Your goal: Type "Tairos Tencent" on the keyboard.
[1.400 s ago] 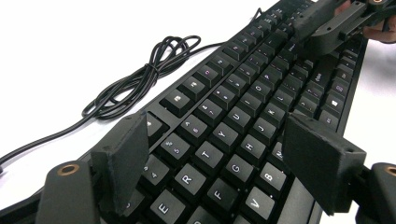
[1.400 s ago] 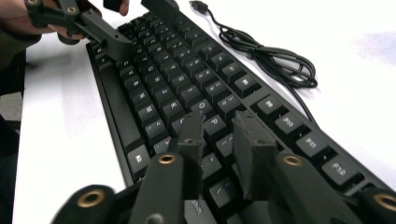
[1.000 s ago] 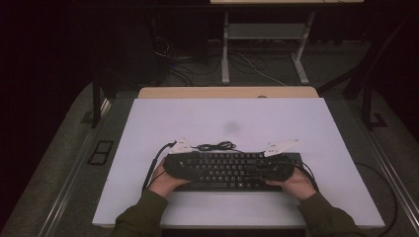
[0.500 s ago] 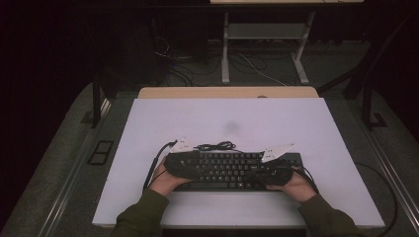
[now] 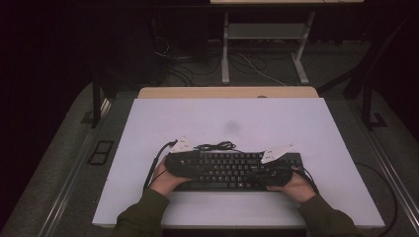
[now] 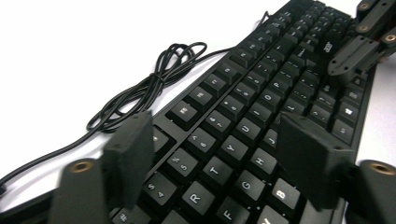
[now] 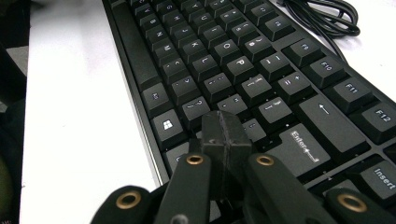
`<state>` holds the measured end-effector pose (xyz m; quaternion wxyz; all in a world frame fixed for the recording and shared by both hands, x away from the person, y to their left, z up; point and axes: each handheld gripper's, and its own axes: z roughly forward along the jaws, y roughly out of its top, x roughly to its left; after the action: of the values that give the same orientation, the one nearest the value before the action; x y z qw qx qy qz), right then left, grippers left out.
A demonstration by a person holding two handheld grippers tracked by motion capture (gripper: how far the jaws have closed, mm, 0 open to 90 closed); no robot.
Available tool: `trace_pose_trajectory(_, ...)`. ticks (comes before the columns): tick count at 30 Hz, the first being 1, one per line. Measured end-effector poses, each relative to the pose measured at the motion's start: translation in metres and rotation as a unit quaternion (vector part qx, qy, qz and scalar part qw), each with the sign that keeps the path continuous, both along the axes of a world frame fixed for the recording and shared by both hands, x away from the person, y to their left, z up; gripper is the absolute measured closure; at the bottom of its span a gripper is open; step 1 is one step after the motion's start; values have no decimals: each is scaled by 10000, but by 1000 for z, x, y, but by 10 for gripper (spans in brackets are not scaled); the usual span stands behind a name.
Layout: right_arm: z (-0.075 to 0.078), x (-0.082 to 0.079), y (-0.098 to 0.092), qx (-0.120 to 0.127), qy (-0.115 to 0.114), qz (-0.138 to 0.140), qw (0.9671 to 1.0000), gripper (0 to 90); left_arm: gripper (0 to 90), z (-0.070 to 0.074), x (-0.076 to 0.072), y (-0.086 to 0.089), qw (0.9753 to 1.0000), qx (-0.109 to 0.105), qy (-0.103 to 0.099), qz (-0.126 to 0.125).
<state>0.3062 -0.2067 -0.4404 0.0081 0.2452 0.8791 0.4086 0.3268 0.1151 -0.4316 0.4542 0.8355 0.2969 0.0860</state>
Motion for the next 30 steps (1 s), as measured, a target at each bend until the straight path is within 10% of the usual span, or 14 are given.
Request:
trace_pose_trajectory(17,0,0,0,0,5,4,10000,897,853,0,2,-3,9994,305,8,-178)
trace_pose_trajectory(30,0,0,0,-9,-2,-1,10000,897,891,-3,2,-4,9983,453,196,-316)
